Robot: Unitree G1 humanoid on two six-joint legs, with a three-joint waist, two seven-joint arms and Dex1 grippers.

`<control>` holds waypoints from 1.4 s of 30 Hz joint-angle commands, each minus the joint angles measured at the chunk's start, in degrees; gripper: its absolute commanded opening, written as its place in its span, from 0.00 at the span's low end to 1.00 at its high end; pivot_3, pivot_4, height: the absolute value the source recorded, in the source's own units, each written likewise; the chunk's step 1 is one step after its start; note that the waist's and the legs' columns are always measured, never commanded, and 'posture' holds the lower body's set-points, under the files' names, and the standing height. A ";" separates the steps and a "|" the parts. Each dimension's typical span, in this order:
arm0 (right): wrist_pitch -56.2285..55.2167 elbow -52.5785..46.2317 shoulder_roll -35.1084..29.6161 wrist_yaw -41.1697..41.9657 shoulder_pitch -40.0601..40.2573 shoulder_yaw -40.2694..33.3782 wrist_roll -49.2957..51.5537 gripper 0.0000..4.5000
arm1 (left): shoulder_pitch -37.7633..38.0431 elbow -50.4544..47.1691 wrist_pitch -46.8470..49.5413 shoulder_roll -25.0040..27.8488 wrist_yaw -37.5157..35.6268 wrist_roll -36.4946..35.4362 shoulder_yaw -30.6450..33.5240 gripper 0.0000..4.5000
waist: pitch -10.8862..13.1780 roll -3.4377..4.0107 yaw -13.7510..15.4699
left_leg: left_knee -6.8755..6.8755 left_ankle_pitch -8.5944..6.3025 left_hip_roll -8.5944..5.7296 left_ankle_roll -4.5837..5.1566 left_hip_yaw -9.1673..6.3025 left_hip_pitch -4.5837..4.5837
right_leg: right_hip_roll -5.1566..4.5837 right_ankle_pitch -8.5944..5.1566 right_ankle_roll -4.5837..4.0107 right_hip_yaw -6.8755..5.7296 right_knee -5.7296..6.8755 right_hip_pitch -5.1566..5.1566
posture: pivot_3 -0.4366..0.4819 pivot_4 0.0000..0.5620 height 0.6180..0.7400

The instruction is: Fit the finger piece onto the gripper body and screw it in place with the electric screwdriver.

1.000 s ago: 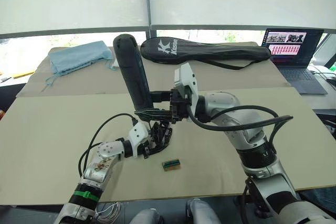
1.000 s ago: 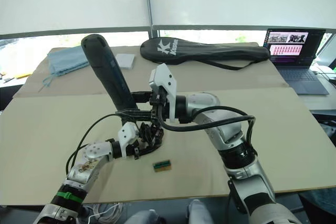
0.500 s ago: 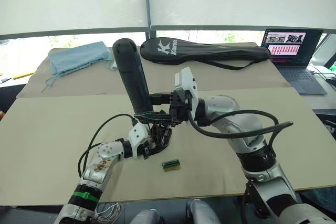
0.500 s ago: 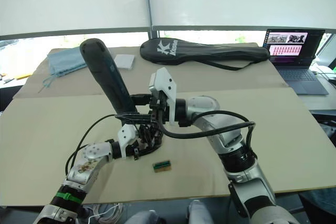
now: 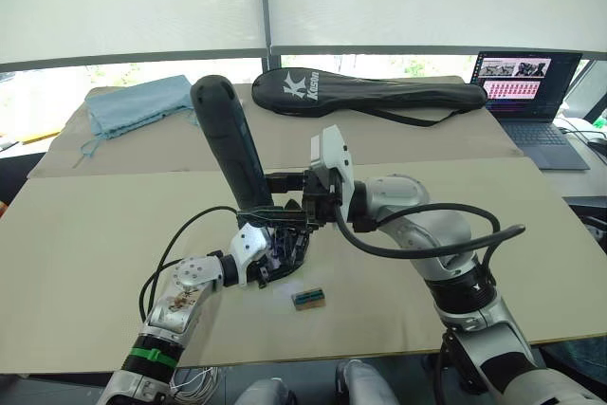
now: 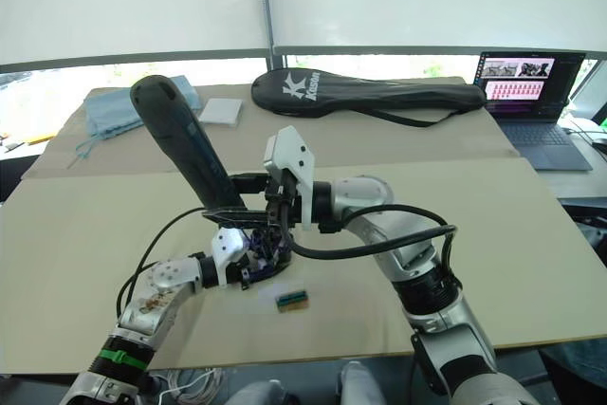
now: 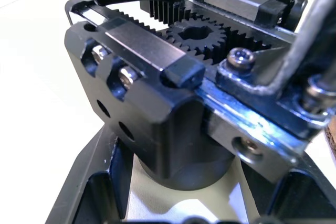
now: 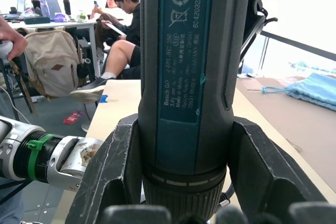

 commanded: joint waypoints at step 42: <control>2.33 -5.98 -3.42 7.89 -5.78 -11.45 13.78 0.42 | 2.52 1.34 1.05 0.88 0.39 0.42 -0.38 0.52 | 0.17 0.00 0.22 | 0.03 -0.01 0.00 0.00 -0.03 -0.25 | -0.02 -0.01 -0.02 -0.03 -0.07 -0.17 | 0.48 0.27 1.00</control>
